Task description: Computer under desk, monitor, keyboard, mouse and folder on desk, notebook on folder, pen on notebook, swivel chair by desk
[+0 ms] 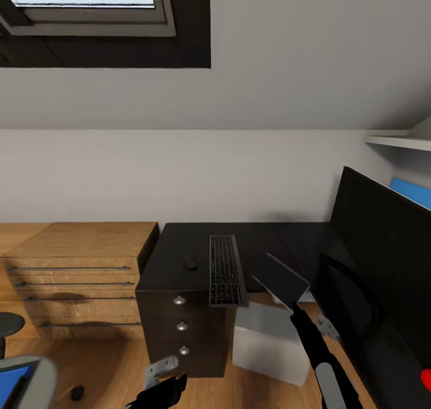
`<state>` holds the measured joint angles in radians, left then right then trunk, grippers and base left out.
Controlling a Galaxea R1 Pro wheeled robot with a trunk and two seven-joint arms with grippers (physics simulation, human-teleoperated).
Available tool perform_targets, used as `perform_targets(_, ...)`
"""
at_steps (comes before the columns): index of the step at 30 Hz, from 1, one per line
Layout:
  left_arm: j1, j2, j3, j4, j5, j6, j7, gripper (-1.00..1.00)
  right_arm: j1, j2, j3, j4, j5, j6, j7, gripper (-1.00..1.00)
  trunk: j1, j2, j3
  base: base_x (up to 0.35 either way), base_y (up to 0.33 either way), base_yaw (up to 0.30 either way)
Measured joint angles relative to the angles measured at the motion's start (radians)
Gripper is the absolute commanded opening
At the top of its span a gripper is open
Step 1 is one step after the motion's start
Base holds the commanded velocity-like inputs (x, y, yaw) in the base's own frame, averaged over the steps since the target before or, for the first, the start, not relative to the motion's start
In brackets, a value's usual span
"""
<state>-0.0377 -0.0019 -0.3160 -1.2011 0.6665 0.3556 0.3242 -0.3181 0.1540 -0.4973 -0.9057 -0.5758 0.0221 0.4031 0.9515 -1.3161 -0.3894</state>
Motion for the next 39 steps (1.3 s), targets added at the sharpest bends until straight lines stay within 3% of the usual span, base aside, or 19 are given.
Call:
perform_targets(6, 0.0, 0.0, 0.0, 0.0, 0.0, 0.0, 0.0, 1.0, 0.0, -0.001, 0.001, 0.001, -0.058, 0.049, -0.063, -1.0, 0.0, 0.0, 0.0, 0.27, 0.0, 0.0)
perform_targets(11, 0.0, 0.0, -0.001, 0.0, 0.001, 0.0, -0.001, 1.0, 0.0, -0.002, 0.002, 0.002, -0.082, 0.065, -0.111, -1.0, 0.0, 0.0, 0.0, 0.152, 0.0, 0.0)
perform_targets(24, 0.0, 0.0, -0.003, 0.0, 0.0, 0.0, 0.0, 1.0, 0.0, 0.0, 0.004, 0.002, -0.088, 0.064, -0.188, -1.0, 0.001, 0.0, 0.0, 0.013, 0.0, 0.0)
perform_targets(39, 0.0, 0.0, -0.003, 0.0, 0.001, 0.0, 0.0, 1.0, 0.0, 0.0, 0.009, 0.002, -0.087, 0.061, -0.198, -1.0, 0.0, 0.0, 0.0, 0.088, 0.0, 0.0)
